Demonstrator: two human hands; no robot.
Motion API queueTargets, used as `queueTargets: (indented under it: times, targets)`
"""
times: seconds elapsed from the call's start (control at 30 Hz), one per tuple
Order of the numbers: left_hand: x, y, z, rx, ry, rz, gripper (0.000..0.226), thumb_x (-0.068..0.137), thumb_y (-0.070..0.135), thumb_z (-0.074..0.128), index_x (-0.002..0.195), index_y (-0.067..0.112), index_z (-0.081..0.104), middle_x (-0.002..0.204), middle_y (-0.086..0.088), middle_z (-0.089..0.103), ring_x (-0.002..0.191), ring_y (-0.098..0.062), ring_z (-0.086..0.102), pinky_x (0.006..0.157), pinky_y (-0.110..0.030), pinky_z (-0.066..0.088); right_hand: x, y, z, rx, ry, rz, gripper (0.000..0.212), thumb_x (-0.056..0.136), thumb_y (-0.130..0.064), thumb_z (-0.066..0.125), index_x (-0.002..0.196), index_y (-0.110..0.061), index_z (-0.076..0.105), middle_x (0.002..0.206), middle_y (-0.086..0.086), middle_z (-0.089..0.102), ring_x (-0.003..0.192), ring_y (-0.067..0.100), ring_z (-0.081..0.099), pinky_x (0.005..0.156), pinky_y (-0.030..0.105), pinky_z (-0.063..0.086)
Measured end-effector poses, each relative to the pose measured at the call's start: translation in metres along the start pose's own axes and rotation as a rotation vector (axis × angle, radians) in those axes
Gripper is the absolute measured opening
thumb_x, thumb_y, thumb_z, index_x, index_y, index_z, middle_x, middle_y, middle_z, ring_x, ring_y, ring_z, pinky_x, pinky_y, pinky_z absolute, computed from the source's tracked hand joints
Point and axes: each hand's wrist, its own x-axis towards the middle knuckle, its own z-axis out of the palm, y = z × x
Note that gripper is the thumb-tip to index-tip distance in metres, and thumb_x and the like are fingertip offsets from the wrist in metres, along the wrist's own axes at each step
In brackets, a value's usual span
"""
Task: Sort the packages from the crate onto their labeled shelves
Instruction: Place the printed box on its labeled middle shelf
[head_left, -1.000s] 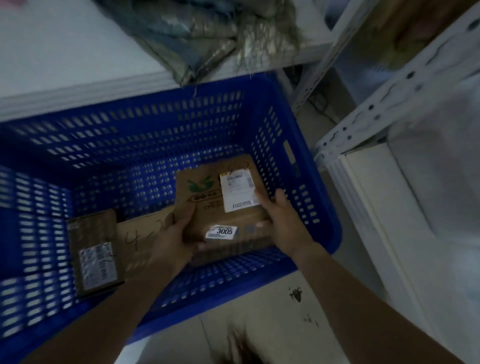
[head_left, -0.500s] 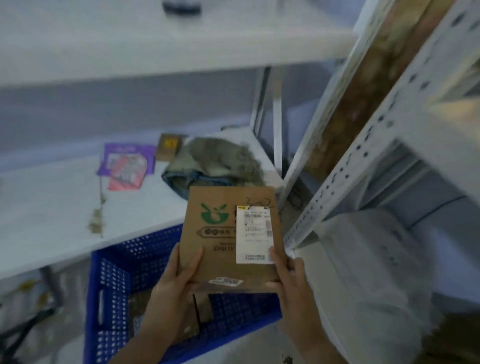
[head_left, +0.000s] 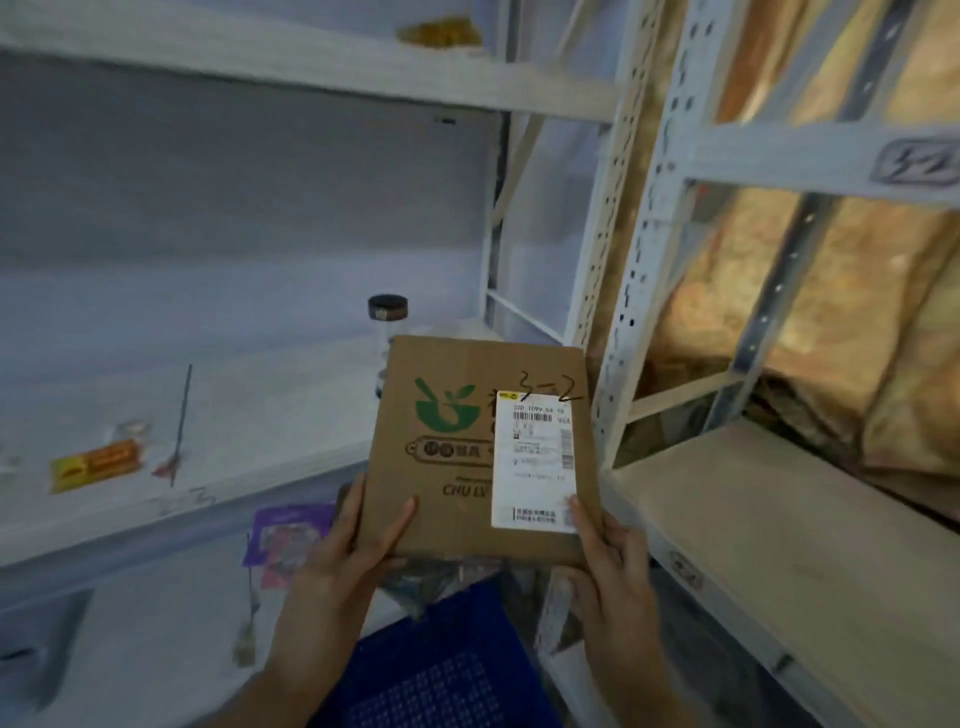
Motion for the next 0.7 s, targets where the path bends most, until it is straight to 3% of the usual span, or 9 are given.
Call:
queueTargets:
  times: [0.07,0.13,0.2,0.3,0.37,0.43,0.5,0.63,0.7]
  targets:
    - [0.004,0.013,-0.029,-0.041,0.069,0.065,0.061,0.082,0.003,0.062,0.138,0.019,0.043,0.150,0.007,0.033,0.125,0.016,0.035,0.097,-0.008,0.039,0.005,-0.040,-0.018,0.055,-0.014,0.075,0.046,0.088,-0.044,0.048,0.132,-0.053,0.039,0.123,-0.035,0.034,0.113,-0.019,0.036,0.093,-0.003,0.033]
    - [0.002,0.014,-0.059,0.012,0.067,0.186,0.079,0.078,-0.011,0.064,0.142,0.027,0.037,0.157,-0.002,0.013,0.136,-0.009,0.033,0.099,-0.037,0.046,0.010,-0.079,-0.037,0.071,0.024,0.062,0.051,0.089,-0.016,0.053,0.136,-0.032,0.041,0.124,-0.018,0.035,0.115,-0.007,0.041,0.091,-0.005,0.033]
    - [0.000,0.031,-0.092,0.059,0.098,0.219,0.089,0.079,-0.010,0.065,0.144,0.039,0.028,0.157,-0.005,0.011,0.135,-0.023,0.036,0.089,-0.056,0.045,0.010,-0.117,-0.056,0.038,0.076,0.040,0.056,0.090,-0.006,0.055,0.137,-0.030,0.037,0.121,-0.015,0.034,0.108,-0.006,0.046,0.086,-0.008,0.032]
    - [-0.001,0.077,-0.138,0.140,0.173,0.329,0.085,0.074,-0.007,0.070,0.142,0.029,0.034,0.152,-0.017,0.024,0.116,-0.034,0.055,0.089,-0.049,0.040,0.009,-0.160,-0.084,-0.179,0.185,-0.125,0.063,0.089,0.000,0.059,0.139,-0.032,0.041,0.121,-0.007,0.037,0.106,0.000,0.046,0.088,-0.007,0.032]
    - [0.001,0.109,-0.169,0.163,0.236,0.394,0.080,0.071,-0.008,0.072,0.138,0.022,0.040,0.147,-0.021,0.033,0.103,-0.034,0.064,0.082,-0.045,0.050,0.009,-0.187,-0.109,-0.279,0.253,-0.210,0.057,0.091,-0.007,0.058,0.140,-0.028,0.040,0.121,0.000,0.036,0.106,0.005,0.046,0.092,0.012,0.041]
    - [0.003,0.139,-0.196,0.145,0.290,0.448,0.078,0.070,-0.006,0.074,0.135,0.023,0.042,0.145,-0.021,0.036,0.102,-0.031,0.064,0.085,-0.040,0.048,0.010,-0.219,-0.135,-0.338,0.309,-0.268,0.046,0.094,-0.025,0.048,0.140,-0.024,0.039,0.112,0.001,0.036,0.095,0.008,0.047,0.083,0.020,0.048]
    - [0.005,0.165,-0.216,0.119,0.340,0.526,0.073,0.073,-0.001,0.072,0.135,0.023,0.041,0.146,-0.020,0.035,0.114,-0.025,0.056,0.093,-0.037,0.036,0.010,-0.253,-0.164,-0.383,0.404,-0.296,0.048,0.094,-0.036,0.041,0.139,-0.020,0.042,0.103,-0.006,0.031,0.082,0.000,0.038,0.078,0.012,0.042]
    - [0.010,0.217,-0.238,0.010,0.418,0.603,0.070,0.079,0.000,0.068,0.137,0.025,0.038,0.149,-0.020,0.029,0.118,-0.028,0.053,0.096,-0.046,0.034,0.001,-0.297,-0.219,-0.445,0.543,-0.378,0.052,0.084,-0.009,0.063,0.134,-0.007,0.051,0.101,-0.001,0.033,0.086,-0.006,0.031,0.085,0.000,0.033]
    - [0.009,0.247,-0.241,-0.028,0.447,0.671,0.064,0.084,0.008,0.065,0.139,0.025,0.036,0.150,-0.022,0.025,0.117,-0.028,0.053,0.100,-0.038,0.034,-0.007,-0.308,-0.248,-0.468,0.590,-0.404,0.052,0.085,-0.010,0.062,0.135,-0.005,0.048,0.104,0.003,0.036,0.093,-0.004,0.034,0.089,0.001,0.033]
